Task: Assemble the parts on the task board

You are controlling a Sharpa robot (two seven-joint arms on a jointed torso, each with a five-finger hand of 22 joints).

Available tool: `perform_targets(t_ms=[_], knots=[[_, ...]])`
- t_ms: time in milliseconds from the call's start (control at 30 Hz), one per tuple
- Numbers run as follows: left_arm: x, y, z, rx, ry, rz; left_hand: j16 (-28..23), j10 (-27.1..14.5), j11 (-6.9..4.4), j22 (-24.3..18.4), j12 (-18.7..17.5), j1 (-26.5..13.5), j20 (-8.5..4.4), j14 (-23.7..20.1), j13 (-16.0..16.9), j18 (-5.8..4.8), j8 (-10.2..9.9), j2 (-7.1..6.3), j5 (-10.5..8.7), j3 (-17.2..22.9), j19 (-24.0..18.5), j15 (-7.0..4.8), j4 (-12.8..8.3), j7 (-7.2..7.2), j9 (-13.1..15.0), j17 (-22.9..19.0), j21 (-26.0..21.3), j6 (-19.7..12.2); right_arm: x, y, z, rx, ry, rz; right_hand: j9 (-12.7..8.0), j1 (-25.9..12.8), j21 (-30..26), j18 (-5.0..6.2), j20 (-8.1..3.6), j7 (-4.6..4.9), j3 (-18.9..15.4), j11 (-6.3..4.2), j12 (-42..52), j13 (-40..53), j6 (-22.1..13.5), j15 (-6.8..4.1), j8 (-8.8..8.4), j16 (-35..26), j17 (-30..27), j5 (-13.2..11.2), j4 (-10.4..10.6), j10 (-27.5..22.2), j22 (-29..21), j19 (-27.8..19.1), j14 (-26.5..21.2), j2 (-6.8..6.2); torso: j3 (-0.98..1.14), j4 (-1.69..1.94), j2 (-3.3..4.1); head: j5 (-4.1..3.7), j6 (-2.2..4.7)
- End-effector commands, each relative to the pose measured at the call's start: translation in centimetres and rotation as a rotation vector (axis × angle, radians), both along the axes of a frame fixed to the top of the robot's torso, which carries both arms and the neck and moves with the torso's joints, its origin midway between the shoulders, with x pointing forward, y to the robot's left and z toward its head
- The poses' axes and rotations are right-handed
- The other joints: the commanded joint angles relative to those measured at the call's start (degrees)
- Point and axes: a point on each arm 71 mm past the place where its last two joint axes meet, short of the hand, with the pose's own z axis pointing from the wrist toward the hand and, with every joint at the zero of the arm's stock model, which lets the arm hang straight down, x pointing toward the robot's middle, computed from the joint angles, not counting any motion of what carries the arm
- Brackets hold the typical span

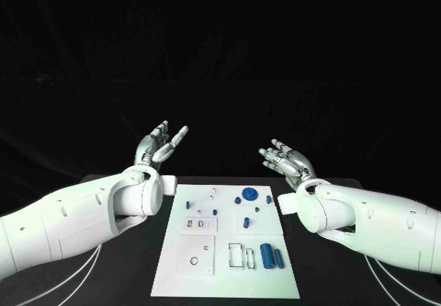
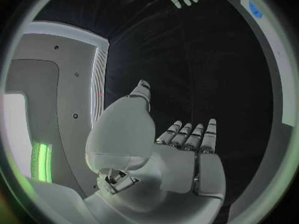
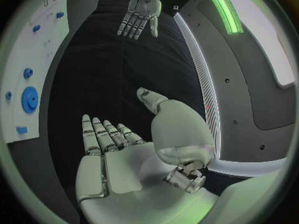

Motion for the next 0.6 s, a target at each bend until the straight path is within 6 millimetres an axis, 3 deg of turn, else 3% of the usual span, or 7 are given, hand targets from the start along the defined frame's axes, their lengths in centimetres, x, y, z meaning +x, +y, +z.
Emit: perform_targets(t_ms=[33, 200, 267, 300, 400, 467, 600], knots=[[0.0, -0.5, 0.3, -0.021, -0.034, -0.054, 0.6, 1.3, 1.45, 0.2, 0.5, 3.1, 0.94, 1.4, 0.2, 0.48, 0.5, 0.63, 0.34, 0.8, 0.7, 1.13, 0.8, 6.35, 0.3, 0.4, 0.6, 1.6, 0.1, 1.2, 0.2, 0.003, 0.021, 0.218, 2.5, 5.8, 3.7, 2.3, 0.34, 9.82, 2.5, -0.48, 2.5, 1.3, 11.2, -1.22, 3.48, 4.4, 2.6, 0.2, -3.3, 13.6, 1.9, 9.0, 16.0, -0.53, -0.02, -0.01, 0.0, 0.0, 0.0], [0.0, -0.5, 0.3, -0.021, -0.034, -0.054, 3.0, 9.2, 3.97, 1.2, 1.5, 4.8, 0.99, 9.3, 1.0, 0.46, 2.1, 2.22, 0.26, 1.7, 5.8, 2.38, 0.6, 8.56, 1.4, 1.8, 2.7, 7.6, 0.5, 1.2, 0.5, -0.011, 0.027, 0.276, 4.7, 8.8, 7.9, 4.19, 0.32, 9.47, 3.3, -1.71, 5.1, 2.1, 22.4, -3.07, 6.95, 8.2, 4.6, -0.4, -6.2, 31.2, 3.6, 19.4, 30.2, -1.37, -0.02, -0.01, 0.0, 0.0, 0.0], [0.0, -0.5, 0.3, -0.021, -0.034, -0.054, 3.7, 12.7, 4.54, 1.5, 2.1, 5.3, 0.92, 11.7, 1.3, 0.7, 2.8, 2.52, 0.24, 1.7, 7.9, 1.77, 0.5, 8.87, 1.8, 2.3, 3.5, 10.1, 0.5, 1.2, 0.5, -0.013, 0.028, 0.284, 5.3, 9.5, 9.1, 4.73, 0.25, 9.33, 3.6, -2.08, 5.6, 2.3, 25.4, -3.56, 7.88, 8.8, 4.8, -0.6, -6.7, 35.5, 4.1, 22.0, 31.9, -1.56, -0.02, -0.01, 0.0, 0.0, 0.0], [0.0, -0.5, 0.3, -0.021, -0.034, -0.054, 5.8, 21.0, 5.32, 2.5, 3.9, 6.1, 0.84, 17.9, 2.1, 1.68, 4.5, 2.95, 0.26, 1.8, 14.0, 1.13, 0.4, 9.09, 2.8, 3.4, 5.7, 15.5, 0.5, 1.2, 0.5, -0.014, 0.028, 0.288, 5.8, 10.0, 9.7, 5.13, 0.27, 9.09, 3.8, -2.39, 5.6, 2.2, 28.1, -4.0, 8.63, 9.0, 4.8, -0.9, -7.3, 37.4, 4.2, 23.1, 33.2, -1.76, -0.02, -0.01, 0.0, 0.0, 0.0], [-0.7, 0.6, 0.4, -0.053, -0.018, -0.105, 10.0, 31.0, 4.34, 4.2, 5.5, 7.6, 0.72, 30.2, 2.4, 3.83, 6.5, 3.29, 0.25, 1.7, 24.7, -0.34, 0.2, 8.88, 4.1, 5.6, 10.0, 22.1, 1.4, -0.9, 2.3, -0.308, -0.242, 0.233, 6.7, 10.6, 11.0, 6.07, 0.13, 8.53, 4.5, -3.24, 5.3, 2.2, 34.0, -4.94, 10.16, 9.6, 5.0, -1.3, -8.0, 41.0, 4.5, 25.4, 36.3, -2.28, 0.25, 0.15, 1.19, -0.21, -0.89], [-0.8, 0.8, 0.5, -0.05, -0.02, -0.109, 12.8, 41.6, 2.88, 4.8, 7.9, 9.0, 0.63, 37.9, 3.0, 5.98, 10.9, 3.51, 0.24, 1.6, 29.3, -2.08, 0.0, 8.25, 6.5, 7.0, 12.3, 34.8, 1.6, -1.1, 2.6, -0.356, -0.271, 0.239, 7.3, 10.9, 12.2, 6.43, -0.18, 8.01, 5.2, -3.85, 5.0, 2.2, 37.8, -5.65, 11.09, 10.1, 5.1, -1.4, -8.4, 43.4, 4.9, 27.2, 38.5, -2.69, 0.28, 0.19, 1.59, -0.31, -1.03], [-1.2, 1.0, 0.7, -0.042, -0.023, -0.121, 16.9, 47.5, 0.79, 5.9, 8.2, 11.5, -0.96, 47.9, 2.8, 7.07, 13.0, 3.65, 0.31, 2.8, 36.8, -4.95, 0.0, 6.49, 7.4, 10.1, 16.3, 38.8, 1.7, -1.4, 3.1, -0.431, -0.309, 0.252, 7.5, 10.7, 14.6, 6.53, -1.5, 7.0, 6.0, -5.09, 4.2, 2.2, 40.8, -7.11, 11.74, 11.1, 5.5, -1.1, -8.6, 48.0, 5.8, 30.2, 43.0, -3.6, 0.32, 0.41, 2.21, -0.5, -1.06]])
